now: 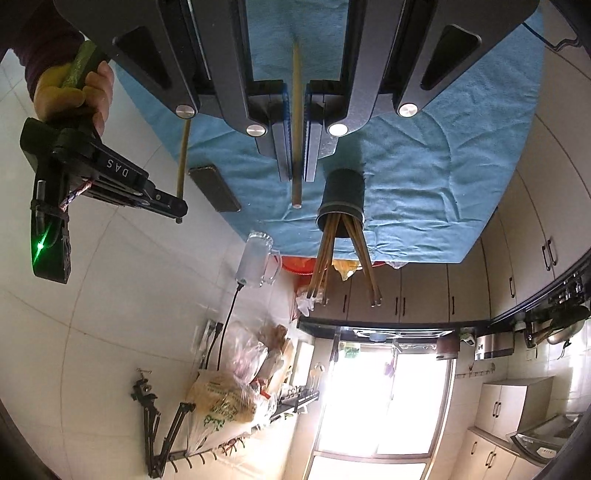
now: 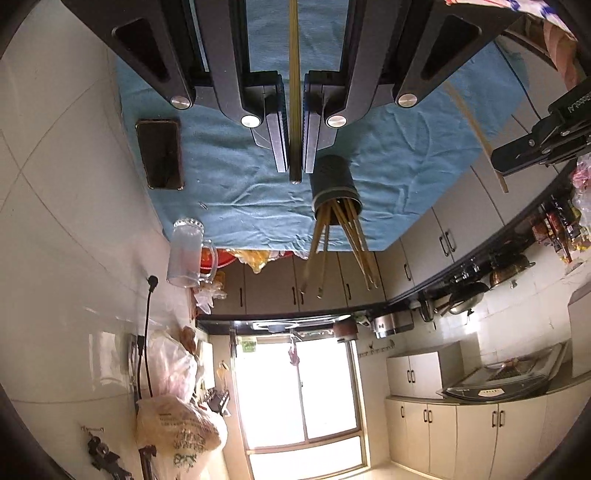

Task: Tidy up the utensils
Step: 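Lift both chopsticks and carry them above the black holder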

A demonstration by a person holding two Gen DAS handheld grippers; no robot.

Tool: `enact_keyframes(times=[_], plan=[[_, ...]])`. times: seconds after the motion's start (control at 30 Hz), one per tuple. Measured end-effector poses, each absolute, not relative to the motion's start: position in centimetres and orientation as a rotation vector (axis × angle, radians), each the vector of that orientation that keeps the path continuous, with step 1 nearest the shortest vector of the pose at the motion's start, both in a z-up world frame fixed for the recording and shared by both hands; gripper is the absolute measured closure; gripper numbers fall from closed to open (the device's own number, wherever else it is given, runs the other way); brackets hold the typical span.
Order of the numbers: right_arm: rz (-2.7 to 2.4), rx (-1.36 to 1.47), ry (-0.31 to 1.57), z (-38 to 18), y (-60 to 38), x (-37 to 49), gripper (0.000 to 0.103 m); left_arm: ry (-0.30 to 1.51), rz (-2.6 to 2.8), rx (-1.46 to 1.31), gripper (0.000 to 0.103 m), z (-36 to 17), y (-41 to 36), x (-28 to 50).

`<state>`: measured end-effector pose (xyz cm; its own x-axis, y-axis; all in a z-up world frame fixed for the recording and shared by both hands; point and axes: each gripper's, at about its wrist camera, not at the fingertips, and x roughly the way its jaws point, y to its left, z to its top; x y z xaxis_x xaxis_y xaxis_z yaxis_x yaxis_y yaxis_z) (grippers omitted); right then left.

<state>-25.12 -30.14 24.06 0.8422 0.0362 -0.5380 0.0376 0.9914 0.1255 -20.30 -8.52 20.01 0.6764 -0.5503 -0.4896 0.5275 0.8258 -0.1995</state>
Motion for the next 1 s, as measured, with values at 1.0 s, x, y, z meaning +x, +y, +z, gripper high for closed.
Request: enact_keyframes(times=[1.0], plan=[[0.021,0.19,0.507,26.5,-30.9,-23.2,0.096,0.481,-0.549,-0.081,0.098,24.7,-5.6,-17.4]])
